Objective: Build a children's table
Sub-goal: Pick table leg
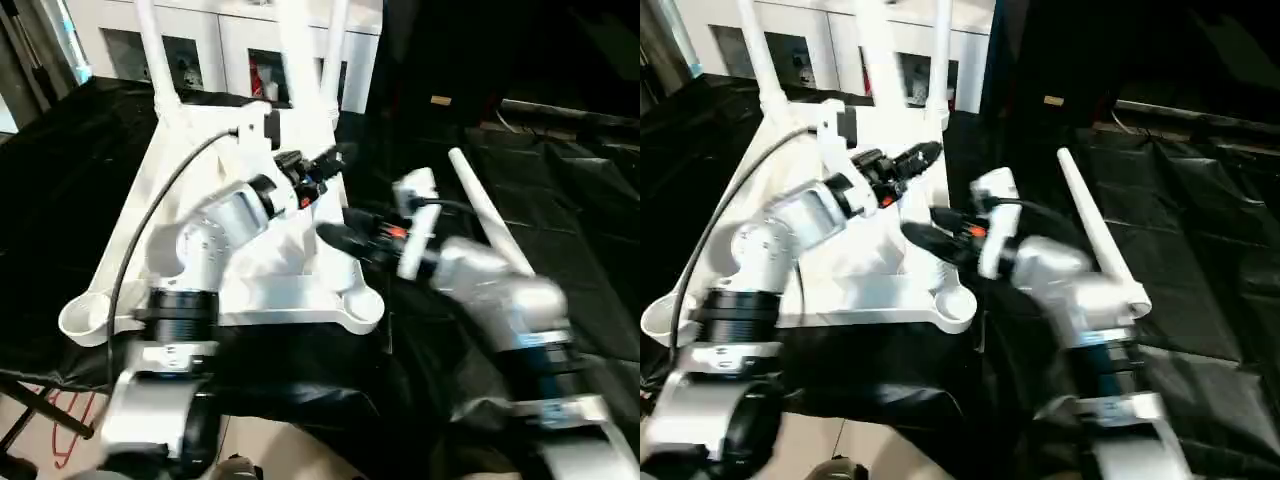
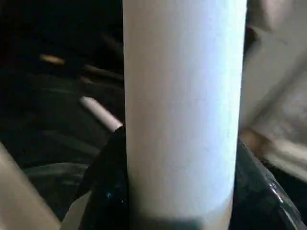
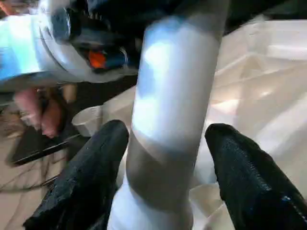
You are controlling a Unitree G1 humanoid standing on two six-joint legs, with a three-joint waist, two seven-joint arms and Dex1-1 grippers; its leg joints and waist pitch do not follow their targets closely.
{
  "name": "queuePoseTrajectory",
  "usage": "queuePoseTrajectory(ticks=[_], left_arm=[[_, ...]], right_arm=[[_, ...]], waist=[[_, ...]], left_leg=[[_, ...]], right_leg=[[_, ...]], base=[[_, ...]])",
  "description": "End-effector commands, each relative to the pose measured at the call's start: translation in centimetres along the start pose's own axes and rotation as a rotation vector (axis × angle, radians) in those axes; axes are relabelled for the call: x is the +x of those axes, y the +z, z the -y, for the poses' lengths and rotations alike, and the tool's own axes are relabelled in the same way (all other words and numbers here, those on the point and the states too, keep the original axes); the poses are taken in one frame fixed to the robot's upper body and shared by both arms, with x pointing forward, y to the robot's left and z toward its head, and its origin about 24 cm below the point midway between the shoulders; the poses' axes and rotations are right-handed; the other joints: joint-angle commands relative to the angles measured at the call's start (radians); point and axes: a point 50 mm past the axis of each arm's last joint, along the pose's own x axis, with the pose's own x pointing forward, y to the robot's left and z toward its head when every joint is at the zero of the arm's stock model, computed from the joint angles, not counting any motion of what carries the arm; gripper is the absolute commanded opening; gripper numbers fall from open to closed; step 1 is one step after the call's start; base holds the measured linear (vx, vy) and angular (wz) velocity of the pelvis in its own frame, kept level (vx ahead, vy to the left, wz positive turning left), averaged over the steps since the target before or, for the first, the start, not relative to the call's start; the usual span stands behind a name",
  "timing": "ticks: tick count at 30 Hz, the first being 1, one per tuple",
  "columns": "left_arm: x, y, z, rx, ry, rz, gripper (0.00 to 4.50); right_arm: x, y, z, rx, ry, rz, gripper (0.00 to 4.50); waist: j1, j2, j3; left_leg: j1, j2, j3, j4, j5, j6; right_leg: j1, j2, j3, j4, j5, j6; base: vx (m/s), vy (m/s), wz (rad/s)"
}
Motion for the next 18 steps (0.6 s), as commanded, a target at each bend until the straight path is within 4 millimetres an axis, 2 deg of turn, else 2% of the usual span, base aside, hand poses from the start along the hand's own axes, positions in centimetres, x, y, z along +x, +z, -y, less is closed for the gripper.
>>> queuePoseTrajectory(ticks=[1,4,7,10,11,15,18], left_arm=[[0.2,0.2,1.8,0.018,-0.172,-0.028,1.90],[0.0,0.3,3.3,0.037,-0.320,-0.055,1.90],[0.0,0.4,3.6,0.035,-0.345,-0.047,1.90],[-0.1,0.5,3.7,0.038,-0.371,-0.038,1.89],[-0.2,0.5,3.7,0.040,-0.375,-0.036,1.89],[-0.4,0.7,3.6,0.043,-0.382,-0.032,1.89],[-0.5,0.7,3.6,0.039,-0.392,-0.028,1.89]], right_arm=[[-0.3,0.2,-0.6,0.011,0.078,-0.011,2.97],[-0.5,0.2,-0.6,0.005,0.113,-0.050,2.97],[-0.4,0.2,-0.7,0.010,0.131,-0.055,2.97],[-0.2,0.1,-0.9,0.018,0.147,-0.058,2.64],[-0.1,0.0,-1.0,0.025,0.153,-0.063,2.64],[0.0,-0.3,-1.4,0.038,0.181,-0.075,2.25],[0.0,-0.3,-1.3,0.034,0.177,-0.070,1.99]], waist=[[0.003,0.000,-0.075],[0.002,0.001,-0.074],[0.000,0.003,-0.073],[0.002,0.002,-0.073],[0.001,0.004,-0.074],[0.001,0.004,-0.076],[0.003,0.010,-0.076]], left_leg=[[0.012,0.037,-0.011,-0.062,-0.132,0.026],[0.012,0.038,-0.012,-0.063,-0.146,0.016],[0.015,0.038,-0.012,-0.063,-0.159,0.009],[0.015,0.037,-0.012,-0.062,-0.158,0.005],[0.015,0.038,-0.013,-0.062,-0.154,0.004],[0.014,0.037,-0.013,-0.062,-0.139,0.006],[0.016,0.037,-0.013,-0.061,-0.148,0.002]], right_leg=[[0.062,-0.084,0.051,-0.069,-0.160,-0.167],[0.062,-0.086,0.050,-0.068,-0.196,-0.170],[0.059,-0.085,0.050,-0.073,-0.228,-0.164],[0.059,-0.085,0.050,-0.075,-0.243,-0.155],[0.059,-0.084,0.050,-0.073,-0.235,-0.154],[0.060,-0.082,0.050,-0.069,-0.195,-0.162],[0.059,-0.082,0.050,-0.068,-0.190,-0.167]], base=[[0.000,0.000,0.00],[0.000,0.000,0.00],[0.000,0.000,0.00],[0.000,0.000,0.00],[0.000,0.000,0.00],[0.000,0.000,0.00],[0.000,0.000,0.00]])
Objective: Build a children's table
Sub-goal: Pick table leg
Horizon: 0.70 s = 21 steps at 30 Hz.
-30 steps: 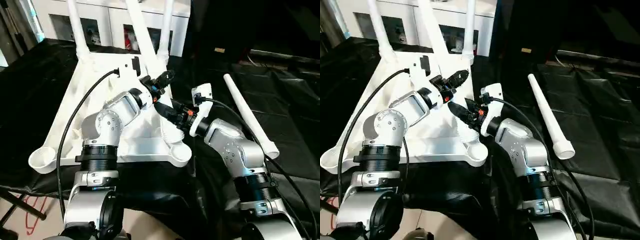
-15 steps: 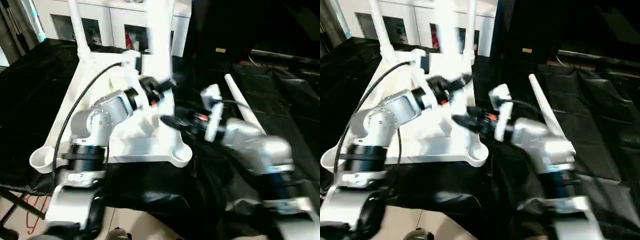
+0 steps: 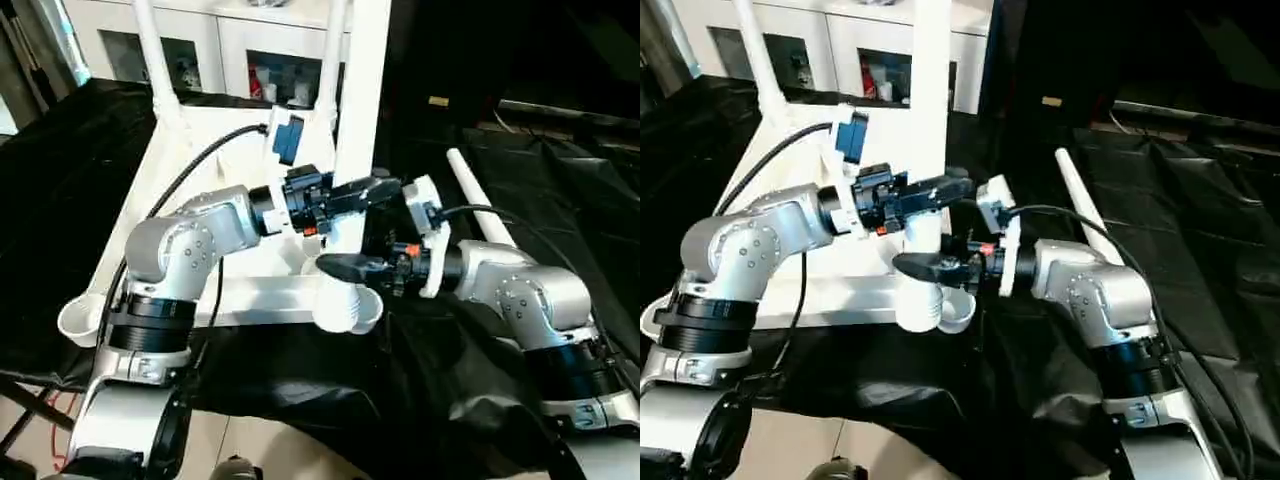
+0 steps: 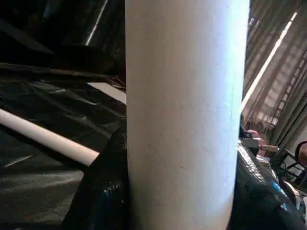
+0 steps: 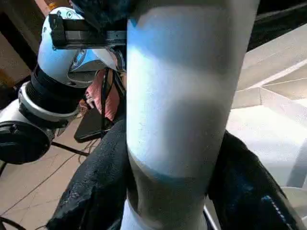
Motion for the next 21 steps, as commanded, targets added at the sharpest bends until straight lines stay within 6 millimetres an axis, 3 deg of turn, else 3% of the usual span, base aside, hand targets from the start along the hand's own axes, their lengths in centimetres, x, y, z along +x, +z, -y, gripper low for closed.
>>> queuePoseTrajectory(ticks=[1,7,9,13,16,21], left_arm=[[0.5,0.7,1.3,0.026,-0.095,0.025,1.89],[0.4,0.6,1.5,0.022,-0.101,0.032,1.88],[0.2,0.4,0.7,0.029,-0.002,0.043,2.44],[0.4,0.3,-0.5,0.052,0.141,0.064,2.77],[0.6,0.0,-2.7,0.077,0.424,0.043,2.84],[0.7,0.1,-4.0,0.018,0.602,0.086,2.84]], right_arm=[[-0.2,-0.1,0.2,-0.007,-0.034,-0.012,1.94],[0.2,-0.2,0.4,-0.019,-0.084,0.015,1.88],[0.9,0.0,0.9,-0.049,-0.179,0.044,1.87],[1.5,0.3,1.5,-0.077,-0.292,0.074,1.87],[2.3,0.6,1.9,-0.085,-0.363,0.116,1.86],[2.9,0.6,2.2,-0.081,-0.406,0.136,1.86]], waist=[[0.003,0.007,-0.076],[0.001,0.011,-0.076],[0.000,0.011,-0.076],[-0.004,0.010,-0.076],[-0.004,0.005,-0.076],[0.000,-0.001,-0.078]], left_leg=[[0.014,0.037,-0.013,-0.063,-0.152,0.001],[0.016,0.038,-0.014,-0.064,-0.165,-0.008],[0.014,0.038,-0.014,-0.064,-0.159,-0.012],[0.016,0.038,-0.015,-0.065,-0.160,-0.031],[0.017,0.037,-0.013,-0.066,-0.171,-0.030],[0.012,0.035,-0.014,-0.064,-0.139,-0.017]], right_leg=[[0.060,-0.082,0.050,-0.071,-0.194,-0.166],[0.058,-0.081,0.049,-0.072,-0.207,-0.164],[0.058,-0.082,0.050,-0.071,-0.195,-0.164],[0.057,-0.082,0.051,-0.071,-0.200,-0.157],[0.056,-0.080,0.052,-0.075,-0.216,-0.134],[0.060,-0.084,0.051,-0.071,-0.187,-0.129]], base=[[0.000,0.000,0.00],[0.000,0.000,0.00],[0.000,0.000,0.00],[0.000,0.000,0.00],[0.000,0.000,0.00],[0.000,0.000,0.00]])
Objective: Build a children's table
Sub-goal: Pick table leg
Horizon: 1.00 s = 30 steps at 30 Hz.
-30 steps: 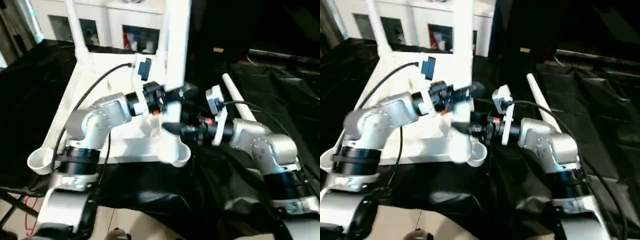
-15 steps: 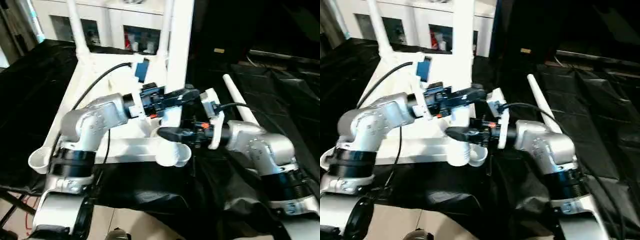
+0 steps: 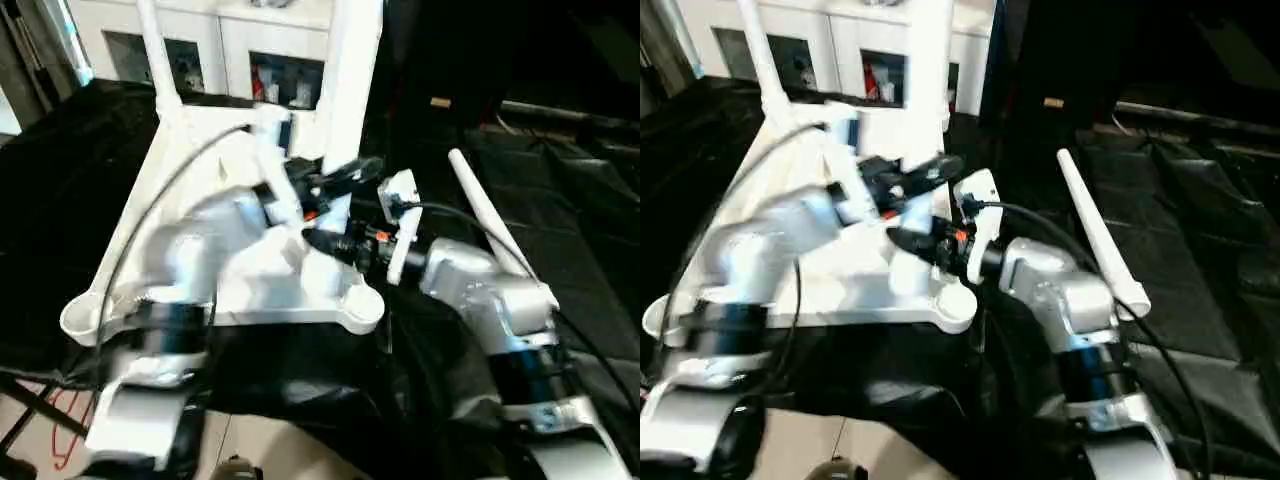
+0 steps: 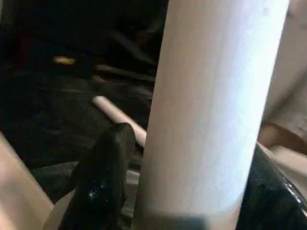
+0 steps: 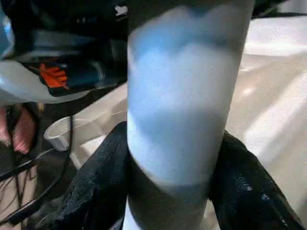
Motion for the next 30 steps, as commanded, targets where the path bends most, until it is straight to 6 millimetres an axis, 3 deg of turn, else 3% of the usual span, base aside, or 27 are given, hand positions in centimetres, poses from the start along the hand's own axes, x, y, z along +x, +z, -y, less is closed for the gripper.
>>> queuePoseTrajectory(ticks=[1,4,7,9,12,13,14,19,20,21,25,30], left_arm=[[0.0,0.6,-1.2,0.011,0.147,0.016,2.84],[0.2,0.8,-1.8,0.038,0.261,0.054,2.51],[0.3,1.0,-1.8,0.027,0.265,0.078,2.45],[0.4,1.2,-1.7,0.040,0.255,0.086,2.07],[0.7,1.3,-0.8,0.043,0.175,0.103,2.08],[0.7,1.3,-0.7,0.045,0.162,0.103,2.00],[0.8,1.3,-0.4,0.049,0.137,0.103,1.89],[0.5,1.3,0.5,0.065,0.040,0.091,1.86],[0.4,1.3,0.6,0.074,0.015,0.088,1.86],[0.3,1.4,0.7,0.081,-0.006,0.086,1.86],[0.1,1.5,1.1,0.091,-0.087,0.072,1.86],[-0.2,1.5,1.9,0.114,-0.196,0.051,1.86]], right_arm=[[0.4,1.4,-0.4,-0.053,-0.001,0.052,1.86],[1.2,1.4,-0.3,-0.068,-0.055,0.054,1.86],[1.4,1.5,-0.3,-0.066,-0.065,0.058,1.86],[1.5,1.6,-0.4,-0.070,-0.066,0.058,1.86],[1.4,1.7,-0.1,-0.070,-0.083,0.046,1.86],[1.3,1.7,-0.1,-0.063,-0.085,0.046,1.86],[1.2,1.7,0.0,-0.043,-0.080,0.049,2.42],[0.3,1.7,0.5,-0.037,-0.043,0.005,2.99],[-0.1,1.7,0.6,-0.044,-0.017,-0.028,2.99],[-0.5,1.7,0.6,-0.054,0.012,-0.058,3.01],[-1.8,1.7,0.7,-0.045,0.086,-0.126,3.00],[-2.6,1.9,0.6,-0.050,0.147,-0.169,3.00]], waist=[[0.001,-0.003,-0.079],[-0.007,-0.005,-0.079],[-0.008,-0.004,-0.078],[-0.009,-0.004,-0.078],[-0.006,-0.004,-0.077],[-0.005,0.001,-0.076],[-0.006,-0.001,-0.077],[-0.001,-0.004,-0.078],[0.000,-0.009,-0.078],[0.005,-0.006,-0.078],[0.005,-0.015,-0.076],[0.004,-0.017,-0.076]], left_leg=[[0.009,0.035,-0.013,-0.063,-0.126,-0.010],[0.008,0.033,-0.013,-0.062,-0.116,-0.002],[0.011,0.035,-0.012,-0.062,-0.117,0.003],[0.012,0.036,-0.012,-0.062,-0.118,0.005],[0.012,0.035,-0.010,-0.062,-0.121,0.006],[0.012,0.034,-0.011,-0.062,-0.122,0.005],[0.013,0.035,-0.012,-0.063,-0.124,0.005],[0.013,0.037,-0.012,-0.063,-0.123,0.007],[0.013,0.037,-0.011,-0.062,-0.113,0.011],[0.012,0.035,-0.010,-0.061,-0.110,0.017],[0.011,0.034,-0.010,-0.061,-0.118,0.019],[0.011,0.037,-0.010,-0.059,-0.115,0.016]], right_leg=[[0.062,-0.083,0.052,-0.068,-0.168,-0.132],[0.061,-0.082,0.051,-0.069,-0.153,-0.128],[0.060,-0.083,0.051,-0.070,-0.168,-0.137],[0.059,-0.082,0.051,-0.069,-0.160,-0.137],[0.058,-0.083,0.052,-0.070,-0.164,-0.139],[0.058,-0.083,0.052,-0.070,-0.168,-0.139],[0.058,-0.082,0.052,-0.071,-0.167,-0.137],[0.060,-0.084,0.052,-0.067,-0.154,-0.144],[0.061,-0.082,0.052,-0.065,-0.141,-0.149],[0.062,-0.082,0.052,-0.065,-0.138,-0.150],[0.064,-0.083,0.051,-0.069,-0.174,-0.139],[0.062,-0.086,0.050,-0.069,-0.186,-0.141]], base=[[0.000,0.000,0.00],[0.000,0.000,0.00],[0.000,0.000,0.00],[0.000,0.000,0.00],[0.000,0.000,0.00],[0.000,0.000,0.00],[0.000,0.000,0.00],[0.000,0.000,0.00],[0.000,0.000,0.00],[0.000,0.000,0.00],[0.000,0.000,0.00],[0.000,0.000,0.00]])
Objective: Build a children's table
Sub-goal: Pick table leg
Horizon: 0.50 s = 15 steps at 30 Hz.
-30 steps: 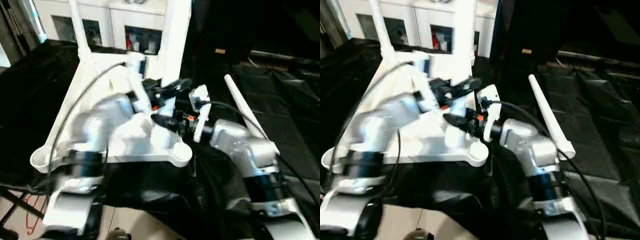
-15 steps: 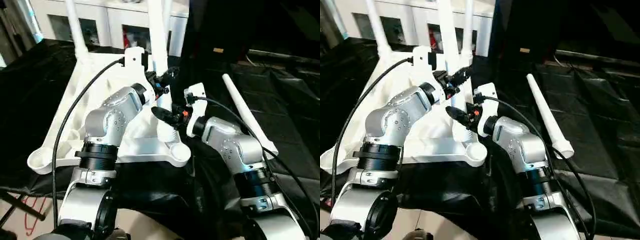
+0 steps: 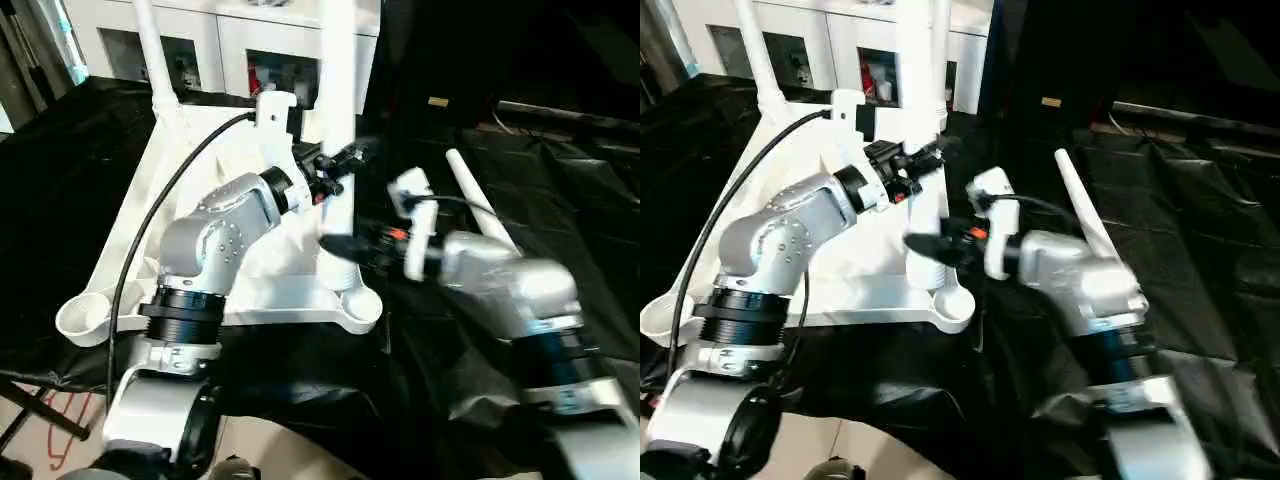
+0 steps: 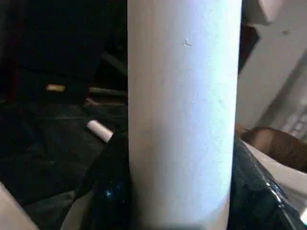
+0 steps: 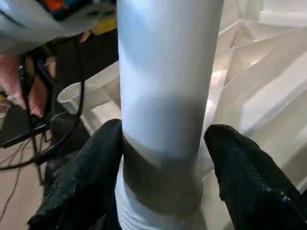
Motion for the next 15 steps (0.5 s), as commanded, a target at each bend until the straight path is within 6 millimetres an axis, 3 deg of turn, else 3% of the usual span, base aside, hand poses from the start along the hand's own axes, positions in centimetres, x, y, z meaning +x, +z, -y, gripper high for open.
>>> queuePoseTrajectory(ticks=[1,15], left_arm=[[0.0,0.1,1.0,0.010,-0.081,-0.011,1.86],[0.0,-0.2,2.3,0.029,-0.206,-0.048,1.86]], right_arm=[[-0.2,0.7,-0.4,-0.030,0.030,-0.015,3.00],[0.0,0.5,-0.6,-0.015,0.073,-0.044,3.00]], waist=[[0.004,-0.007,-0.077],[0.005,-0.006,-0.077]], left_leg=[[0.011,0.037,-0.010,-0.058,-0.111,0.016],[0.012,0.037,-0.010,-0.057,-0.106,0.008]], right_leg=[[0.061,-0.084,0.051,-0.067,-0.181,-0.145],[0.061,-0.083,0.051,-0.064,-0.163,-0.152]], base=[[0.000,0.000,0.00],[0.000,0.000,0.00]])
